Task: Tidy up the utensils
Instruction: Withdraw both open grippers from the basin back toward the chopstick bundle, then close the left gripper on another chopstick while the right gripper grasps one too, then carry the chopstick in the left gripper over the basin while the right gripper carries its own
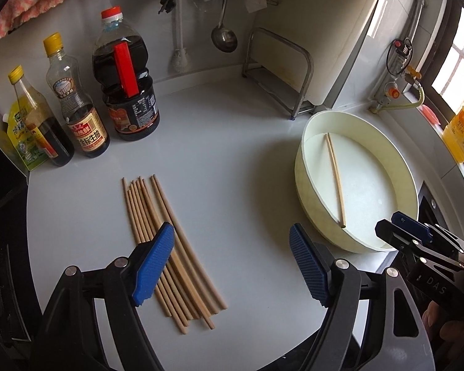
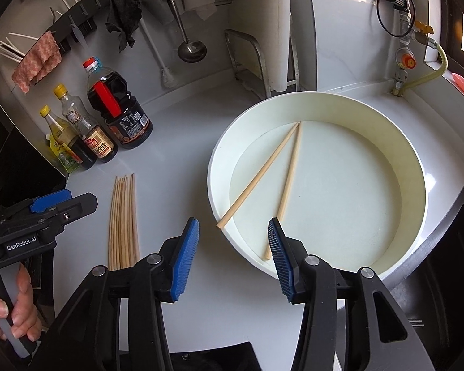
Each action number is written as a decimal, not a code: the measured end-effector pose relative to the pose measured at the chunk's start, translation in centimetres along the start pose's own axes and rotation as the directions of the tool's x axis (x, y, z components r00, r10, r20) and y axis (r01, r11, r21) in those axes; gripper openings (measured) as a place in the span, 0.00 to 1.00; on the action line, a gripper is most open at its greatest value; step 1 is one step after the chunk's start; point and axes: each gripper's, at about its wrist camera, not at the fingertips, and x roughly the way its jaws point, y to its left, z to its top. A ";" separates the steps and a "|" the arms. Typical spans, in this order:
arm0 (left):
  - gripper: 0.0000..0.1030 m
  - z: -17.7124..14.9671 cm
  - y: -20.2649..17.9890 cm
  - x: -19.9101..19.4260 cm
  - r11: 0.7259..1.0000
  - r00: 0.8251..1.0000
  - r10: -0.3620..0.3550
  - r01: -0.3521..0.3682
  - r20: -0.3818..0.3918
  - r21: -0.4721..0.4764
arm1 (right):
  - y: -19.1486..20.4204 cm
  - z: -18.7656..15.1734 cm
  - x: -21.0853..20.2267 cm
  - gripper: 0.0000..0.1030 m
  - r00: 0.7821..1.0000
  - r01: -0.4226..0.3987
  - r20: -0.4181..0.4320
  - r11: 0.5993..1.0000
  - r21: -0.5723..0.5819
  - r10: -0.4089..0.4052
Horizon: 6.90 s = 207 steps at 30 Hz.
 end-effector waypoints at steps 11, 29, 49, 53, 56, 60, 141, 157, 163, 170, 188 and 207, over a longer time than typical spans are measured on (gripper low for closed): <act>0.75 -2.3 5.2 -0.6 0.997 1.000 0.021 -0.022 -0.014 -0.077 | 4.9 -0.5 1.4 0.46 0.999 -0.017 -0.043 0.997 -0.081 0.013; 0.75 -5.5 10.8 0.6 0.985 0.998 0.038 -0.046 -0.053 -0.168 | 10.1 -1.2 4.7 0.48 0.992 -0.033 -0.122 0.987 -0.156 0.014; 0.75 -7.5 14.9 5.5 0.962 0.988 0.089 -0.119 -0.129 -0.246 | 13.6 -2.1 12.6 0.48 0.976 -0.086 -0.216 0.969 -0.230 0.036; 0.75 -7.4 15.2 6.1 0.960 0.986 0.108 -0.136 -0.126 -0.245 | 13.7 -2.1 13.7 0.49 0.974 -0.084 -0.226 0.968 -0.238 0.030; 0.76 -7.4 15.4 6.5 0.959 0.985 0.123 -0.148 -0.118 -0.243 | 13.8 -2.1 14.3 0.49 0.973 -0.087 -0.229 0.966 -0.242 0.030; 0.80 -7.5 15.4 7.0 0.958 0.986 0.129 -0.153 -0.109 -0.244 | 14.0 -2.1 15.0 0.50 0.974 -0.087 -0.224 0.963 -0.254 0.029; 0.13 -5.5 14.1 11.8 0.962 0.978 0.190 -0.204 -0.090 -0.181 | 16.8 -1.7 19.3 0.14 0.985 -0.056 -0.169 0.875 -0.482 -0.030; 0.07 -6.3 13.9 7.1 0.975 0.987 0.121 -0.138 -0.107 -0.176 | 15.4 -0.9 14.0 0.06 0.981 -0.138 -0.169 0.946 -0.293 0.091; 0.07 -5.5 11.6 4.7 0.986 0.993 0.090 -0.100 -0.079 -0.136 | 14.5 -0.6 9.7 0.06 0.985 -0.145 -0.128 0.952 -0.270 0.113; 0.07 -2.9 6.7 3.1 0.998 0.999 0.020 -0.022 -0.032 -0.059 | 10.0 0.5 5.3 0.06 0.994 -0.101 -0.056 0.973 -0.205 0.092; 0.07 3.6 -7.7 2.6 0.976 0.989 -0.146 0.142 0.011 0.163 | -5.4 2.3 -0.7 0.06 0.997 0.036 0.060 0.998 0.053 -0.039; 0.07 8.6 -15.3 9.2 0.948 0.982 -0.169 0.186 -0.087 0.258 | -13.9 4.0 2.2 0.06 0.999 0.037 0.011 0.978 0.206 -0.040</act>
